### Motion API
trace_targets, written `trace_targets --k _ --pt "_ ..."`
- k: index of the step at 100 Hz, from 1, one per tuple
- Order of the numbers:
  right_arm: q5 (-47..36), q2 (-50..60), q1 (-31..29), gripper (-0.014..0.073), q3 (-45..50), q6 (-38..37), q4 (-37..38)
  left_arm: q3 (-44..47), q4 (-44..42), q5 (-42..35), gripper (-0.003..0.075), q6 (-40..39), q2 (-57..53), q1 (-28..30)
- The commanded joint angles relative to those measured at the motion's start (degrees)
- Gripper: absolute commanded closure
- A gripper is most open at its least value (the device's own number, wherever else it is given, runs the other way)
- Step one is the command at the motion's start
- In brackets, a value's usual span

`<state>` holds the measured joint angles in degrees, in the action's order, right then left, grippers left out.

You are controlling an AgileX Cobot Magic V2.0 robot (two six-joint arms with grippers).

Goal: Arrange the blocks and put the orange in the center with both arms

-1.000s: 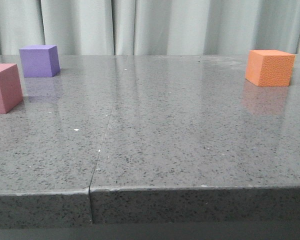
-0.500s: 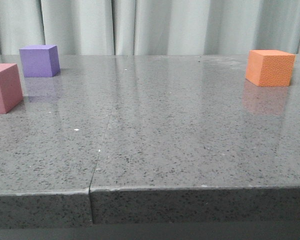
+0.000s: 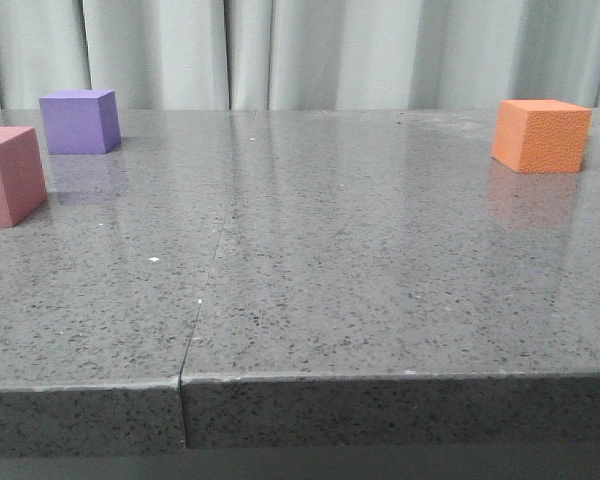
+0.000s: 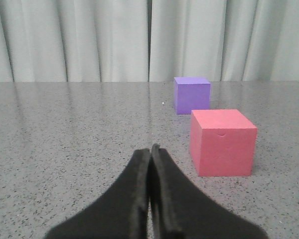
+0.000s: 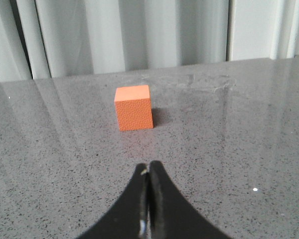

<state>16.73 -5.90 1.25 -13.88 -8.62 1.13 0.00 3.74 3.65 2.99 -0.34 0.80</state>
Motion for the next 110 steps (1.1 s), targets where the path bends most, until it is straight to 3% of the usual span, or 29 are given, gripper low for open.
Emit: trace_targets --k 1,61,68,75,94,97,110 --pt "-0.4 -4.7 -0.4 0.0662 -5.8 0.1 0.0 2.3 0.2 -4.5 0.0741 -0.5 -1.6 0.1" --pt "18.2 -41.7 -0.3 0.0638 -35.2 0.9 0.0 2.3 0.2 -4.5 0.0741 -0.5 -1.6 0.1" --pt "19.2 -45.7 -0.3 0.0569 -38.0 0.9 0.0 2.3 0.2 -4.5 0.0741 -0.5 -1.6 0.1" --pt "19.7 -49.4 -0.3 0.0442 -40.5 0.9 0.0 2.3 0.2 -4.5 0.0741 -0.5 -1.6 0.1" --pt "20.4 -57.5 -0.3 -0.0045 -47.2 0.9 0.0 2.3 0.2 -4.5 0.0741 -0.5 -1.6 0.1" --pt "20.6 -58.6 -0.3 -0.0076 -48.2 0.9 0.0 2.3 0.2 -4.5 0.0741 -0.5 -1.6 0.1" --pt "23.9 -64.2 -0.2 -0.0035 -54.2 0.9 0.0 2.3 0.2 -4.5 0.0741 -0.5 -1.6 0.1"
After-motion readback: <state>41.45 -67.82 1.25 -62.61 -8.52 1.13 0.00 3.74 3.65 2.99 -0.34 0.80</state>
